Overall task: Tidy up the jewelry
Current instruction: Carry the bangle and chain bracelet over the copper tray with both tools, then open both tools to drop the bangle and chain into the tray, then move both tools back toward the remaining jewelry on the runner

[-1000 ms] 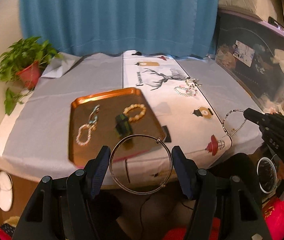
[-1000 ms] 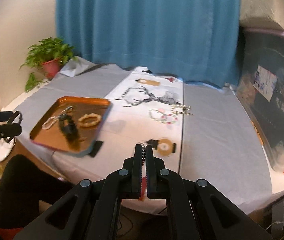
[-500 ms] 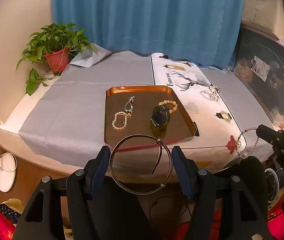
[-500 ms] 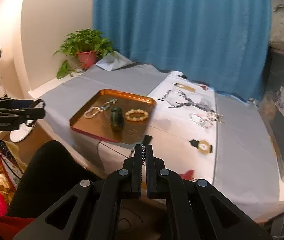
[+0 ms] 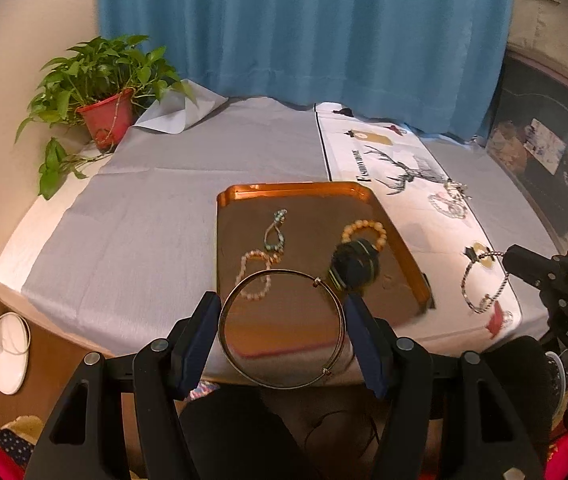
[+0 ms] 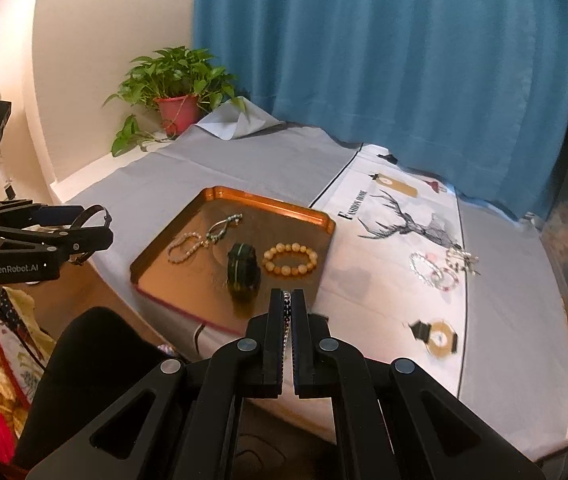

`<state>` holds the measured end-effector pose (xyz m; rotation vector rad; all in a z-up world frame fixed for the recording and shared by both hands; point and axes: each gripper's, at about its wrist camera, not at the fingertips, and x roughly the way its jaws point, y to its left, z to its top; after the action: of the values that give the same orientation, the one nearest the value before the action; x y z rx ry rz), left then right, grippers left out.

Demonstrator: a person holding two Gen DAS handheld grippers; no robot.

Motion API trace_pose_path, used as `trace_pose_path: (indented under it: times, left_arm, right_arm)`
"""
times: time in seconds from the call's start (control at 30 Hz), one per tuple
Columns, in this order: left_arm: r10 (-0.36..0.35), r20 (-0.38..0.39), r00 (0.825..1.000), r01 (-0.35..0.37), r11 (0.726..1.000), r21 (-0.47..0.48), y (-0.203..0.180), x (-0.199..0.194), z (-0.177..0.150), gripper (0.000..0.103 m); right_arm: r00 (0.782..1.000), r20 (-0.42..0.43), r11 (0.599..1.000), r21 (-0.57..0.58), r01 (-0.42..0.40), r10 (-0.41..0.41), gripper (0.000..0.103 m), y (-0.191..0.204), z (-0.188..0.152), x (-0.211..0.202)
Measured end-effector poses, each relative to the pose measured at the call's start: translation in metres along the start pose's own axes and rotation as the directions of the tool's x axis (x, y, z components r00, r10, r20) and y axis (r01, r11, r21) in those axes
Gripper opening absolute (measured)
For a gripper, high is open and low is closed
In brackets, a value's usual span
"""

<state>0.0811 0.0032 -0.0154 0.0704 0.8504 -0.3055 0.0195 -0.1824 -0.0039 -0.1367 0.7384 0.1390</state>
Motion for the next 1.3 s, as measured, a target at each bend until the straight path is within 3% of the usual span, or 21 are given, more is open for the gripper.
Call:
trace_pose_path:
  times: [0.5,0.53,0.57,0.63,0.7,0.77,0.83,0.93,1.17,1.3]
  left_arm:
    - [-0.054,-0.070,0.996,0.055,0.999,0.002,0.004,0.091,0.038,0.061]
    - [-0.053,-0.082,0.995,0.052,0.999,-0.006,0.005,0.098,0.040,0.064]
    - [-0.045,-0.094,0.995,0.043,0.999,-0.016,0.007,0.103,0.041,0.079]
    - [-0.019,-0.129,0.991,0.014,0.999,-0.043,0.013,0.113,0.044,0.097]
    - [-0.005,-0.134,0.991,-0.004,0.998,-0.070,0.021,0.115,0.043,0.097]
    - [0.016,-0.148,0.989,-0.026,0.998,-0.065,0.025,0.114,0.038,0.097]
    - [0.057,-0.163,0.985,-0.063,0.998,-0.032,0.026,0.110,0.030,0.097]
    - [0.100,-0.169,0.980,-0.103,0.995,-0.007,0.028,0.088,0.008,0.097]
    - [0.027,-0.127,0.992,-0.041,0.993,-0.113,0.016,0.019,-0.033,0.098]
    - [0.035,-0.108,0.994,-0.044,0.996,-0.082,-0.006,-0.014,-0.048,0.098]
  right_arm:
    - [0.996,-0.077,0.999,0.015,-0.043,0.044,0.003,-0.004,0.034,0.108]
    - [0.996,-0.082,0.999,0.013,-0.042,0.043,0.003,-0.003,0.035,0.114]
    - [0.995,-0.087,0.999,0.013,-0.041,0.042,0.003,-0.002,0.035,0.118]
    - [0.992,-0.124,1.000,0.010,-0.021,0.022,0.006,0.000,0.035,0.133]
    - [0.984,-0.181,1.000,-0.010,0.005,-0.007,0.015,0.003,0.033,0.147]
    - [0.978,-0.208,1.000,-0.004,0.021,-0.021,0.056,0.003,0.030,0.151]
    - [0.979,-0.200,0.999,0.029,0.031,-0.025,0.066,-0.001,0.024,0.143]
    - [0.978,-0.204,0.999,0.033,0.037,-0.029,0.067,-0.001,0.013,0.123]
    - [0.980,-0.194,0.996,0.071,0.047,-0.032,0.073,0.009,-0.019,0.047]
    - [0.988,-0.154,0.993,0.110,0.038,-0.021,0.074,0.015,-0.030,-0.002]
